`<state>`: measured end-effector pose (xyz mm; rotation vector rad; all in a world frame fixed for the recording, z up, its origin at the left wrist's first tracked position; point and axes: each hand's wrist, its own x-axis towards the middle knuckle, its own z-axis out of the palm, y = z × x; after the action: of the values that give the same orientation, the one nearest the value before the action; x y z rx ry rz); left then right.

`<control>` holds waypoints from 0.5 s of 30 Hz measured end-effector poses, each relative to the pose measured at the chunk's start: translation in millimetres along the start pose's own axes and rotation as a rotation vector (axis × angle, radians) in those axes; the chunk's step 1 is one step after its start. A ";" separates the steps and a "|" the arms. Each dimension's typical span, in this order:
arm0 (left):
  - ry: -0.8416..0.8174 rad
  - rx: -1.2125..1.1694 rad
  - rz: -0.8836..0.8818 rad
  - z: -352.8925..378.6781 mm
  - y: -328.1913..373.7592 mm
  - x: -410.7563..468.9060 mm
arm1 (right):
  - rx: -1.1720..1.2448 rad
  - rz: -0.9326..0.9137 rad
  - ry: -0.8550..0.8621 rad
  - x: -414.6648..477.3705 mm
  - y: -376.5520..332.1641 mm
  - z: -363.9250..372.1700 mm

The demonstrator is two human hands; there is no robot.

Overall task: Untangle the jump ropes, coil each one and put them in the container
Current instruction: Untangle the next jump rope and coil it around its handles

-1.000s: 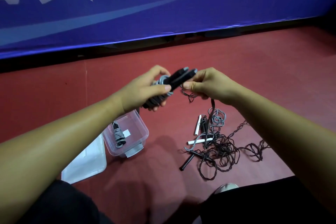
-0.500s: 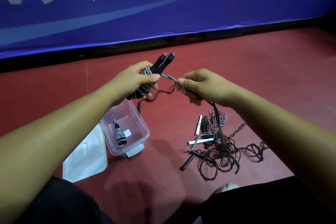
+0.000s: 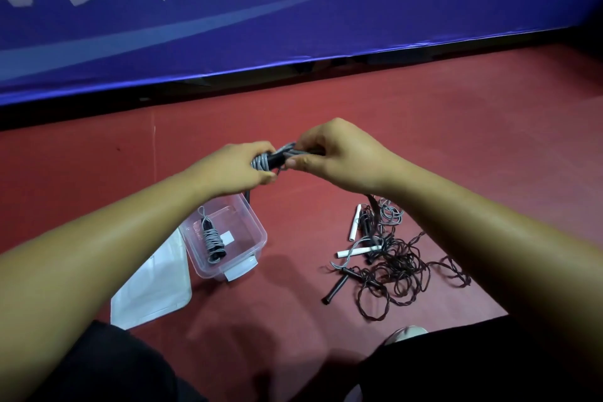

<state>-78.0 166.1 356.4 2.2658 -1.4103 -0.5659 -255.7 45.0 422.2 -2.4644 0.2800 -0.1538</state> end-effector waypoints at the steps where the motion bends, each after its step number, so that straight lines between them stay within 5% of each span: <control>1: -0.025 0.029 0.023 2.8 2.8 -1.1 | -0.008 -0.013 0.029 1.2 0.1 -0.2; 9: -0.033 0.245 0.055 9.0 26.0 -8.2 | 0.008 0.008 0.194 2.5 17.1 -8.7; 15: -0.190 0.329 0.210 9.5 33.6 -15.0 | -0.008 0.044 0.208 8.1 42.4 -4.8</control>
<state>-114.0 164.9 368.5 2.3130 -1.9322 -0.5243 -255.6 7.7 400.1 -2.4501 0.4245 -0.3921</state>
